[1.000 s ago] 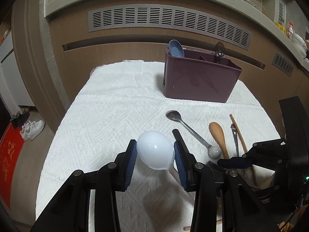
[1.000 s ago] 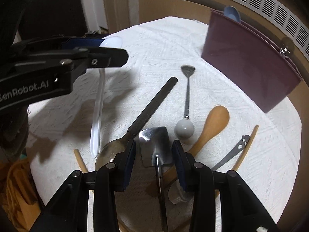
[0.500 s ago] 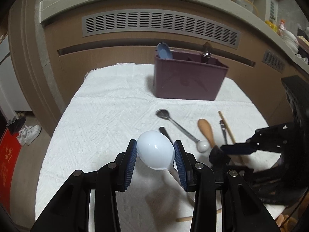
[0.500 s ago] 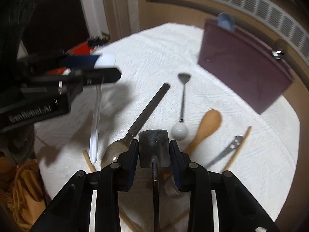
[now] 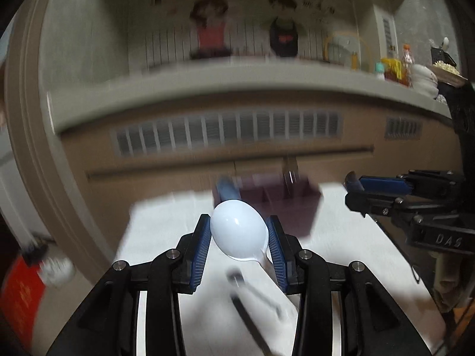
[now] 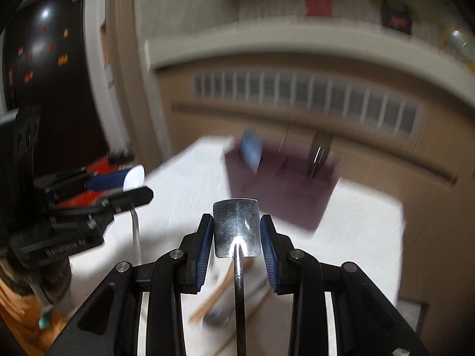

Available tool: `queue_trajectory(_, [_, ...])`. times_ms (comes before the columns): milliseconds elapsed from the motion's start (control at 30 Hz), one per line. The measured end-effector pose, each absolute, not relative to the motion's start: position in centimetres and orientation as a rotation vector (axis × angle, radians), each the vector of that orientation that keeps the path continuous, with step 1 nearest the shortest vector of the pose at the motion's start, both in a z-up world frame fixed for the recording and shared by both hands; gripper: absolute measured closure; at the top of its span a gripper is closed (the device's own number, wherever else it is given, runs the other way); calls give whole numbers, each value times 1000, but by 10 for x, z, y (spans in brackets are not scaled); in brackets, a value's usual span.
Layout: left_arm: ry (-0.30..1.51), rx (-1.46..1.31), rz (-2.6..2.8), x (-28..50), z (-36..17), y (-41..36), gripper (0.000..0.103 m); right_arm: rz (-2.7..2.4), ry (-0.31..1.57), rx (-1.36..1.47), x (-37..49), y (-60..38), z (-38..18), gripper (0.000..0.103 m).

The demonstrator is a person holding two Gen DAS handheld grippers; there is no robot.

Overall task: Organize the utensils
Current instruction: 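Carry the white spoon and gray spatula over the caddy and release both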

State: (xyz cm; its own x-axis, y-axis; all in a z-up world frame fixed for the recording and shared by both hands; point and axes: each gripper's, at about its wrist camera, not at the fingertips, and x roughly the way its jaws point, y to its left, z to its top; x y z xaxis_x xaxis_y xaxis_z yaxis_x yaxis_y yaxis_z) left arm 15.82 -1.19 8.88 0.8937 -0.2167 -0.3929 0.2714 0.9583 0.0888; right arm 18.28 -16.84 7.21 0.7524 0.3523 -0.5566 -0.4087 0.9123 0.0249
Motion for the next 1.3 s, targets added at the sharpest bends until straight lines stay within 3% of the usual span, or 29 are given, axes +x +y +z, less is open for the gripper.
queue_trajectory(200, [137,330,-211,200,159,-48,64,358,378,-20,230,-187,166,73])
queue_trajectory(400, [89,353,-244,257,175,-56,63,318,229,5,274,-192,201,73])
queue_trajectory(933, [307,286,-259,362,41,-53,63,274,336,3,364,-186,94,73])
queue_trajectory(967, [309,283,-254,363,38,-53,63,267,336,-6,366,-184,89,76])
queue_trajectory(1000, [322,276,-258,366,33,-53,63,262,337,-11,368,-184,85,90])
queue_trajectory(1300, [507,102,-384,377,8,-40,62,278,470,2,356,-195,45,91])
